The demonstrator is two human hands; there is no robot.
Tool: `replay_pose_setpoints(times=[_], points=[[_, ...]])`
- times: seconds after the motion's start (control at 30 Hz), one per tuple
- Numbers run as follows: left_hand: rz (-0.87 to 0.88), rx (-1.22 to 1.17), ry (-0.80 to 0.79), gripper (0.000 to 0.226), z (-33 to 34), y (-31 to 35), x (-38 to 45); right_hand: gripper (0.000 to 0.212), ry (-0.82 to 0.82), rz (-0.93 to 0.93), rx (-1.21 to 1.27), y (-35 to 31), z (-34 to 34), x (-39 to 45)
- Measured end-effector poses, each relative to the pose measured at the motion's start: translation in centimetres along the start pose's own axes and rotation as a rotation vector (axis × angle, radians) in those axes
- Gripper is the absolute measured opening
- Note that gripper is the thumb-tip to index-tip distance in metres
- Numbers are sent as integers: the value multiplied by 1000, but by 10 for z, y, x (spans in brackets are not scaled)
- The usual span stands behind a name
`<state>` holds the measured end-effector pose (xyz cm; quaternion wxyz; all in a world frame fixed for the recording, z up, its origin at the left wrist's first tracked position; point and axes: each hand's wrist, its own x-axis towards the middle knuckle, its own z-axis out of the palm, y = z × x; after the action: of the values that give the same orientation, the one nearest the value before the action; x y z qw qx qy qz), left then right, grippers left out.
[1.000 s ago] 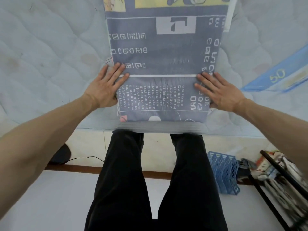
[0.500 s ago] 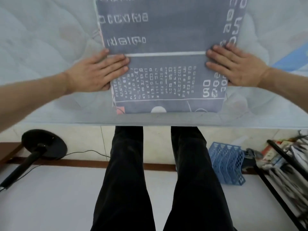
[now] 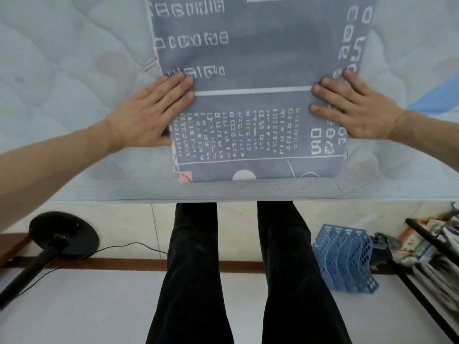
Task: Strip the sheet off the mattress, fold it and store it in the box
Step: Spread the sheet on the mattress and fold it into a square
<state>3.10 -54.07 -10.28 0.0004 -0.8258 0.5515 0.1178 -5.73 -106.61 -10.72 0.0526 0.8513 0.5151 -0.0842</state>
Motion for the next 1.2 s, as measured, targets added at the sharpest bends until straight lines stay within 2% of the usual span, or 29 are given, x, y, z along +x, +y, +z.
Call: replay_pose_setpoints(times=[0.07, 0.23, 0.37, 0.47, 0.63, 0.73, 0.83, 0.9, 0.93, 1.0, 1.07, 1.13, 1.2], points=[[-74, -3, 50, 98, -3, -12, 21, 58, -2, 11, 9, 0, 0, -3], [-80, 93, 122, 93, -5, -15, 40, 59, -48, -10, 24, 2, -7, -1], [139, 130, 117, 66, -3, -7, 30, 63, -67, -117, 14, 18, -16, 12], [281, 64, 35, 70, -7, -14, 50, 65, -90, -160, 21, 37, -21, 26], [235, -51, -47, 89, -15, -36, 51, 69, -89, -35, 91, 33, -27, 20], [203, -54, -54, 84, -26, -30, 46, 71, -107, 43, 173, 31, -38, 19], [199, -245, -60, 73, -40, -30, 51, 69, -99, 94, 395, 39, -59, 23], [59, -548, -44, 61, -48, -31, 50, 71, -95, 205, 647, 44, -73, 23], [-106, -759, -55, 52, -54, -32, 48, 68, -95, 315, 775, 47, -80, 23], [-526, -1193, -86, 34, -64, -36, 51, 54, -92, 692, 1031, 56, -95, 24], [-903, -1433, 38, 20, -73, -45, 66, 40, -28, 1106, 1347, 76, -105, 29], [-1119, -1776, 104, 37, -83, -53, 84, 47, 102, 1347, 1613, 99, -107, 40], [-1211, -2060, 77, 57, -88, -62, 93, 56, 209, 1475, 1719, 116, -104, 56]])
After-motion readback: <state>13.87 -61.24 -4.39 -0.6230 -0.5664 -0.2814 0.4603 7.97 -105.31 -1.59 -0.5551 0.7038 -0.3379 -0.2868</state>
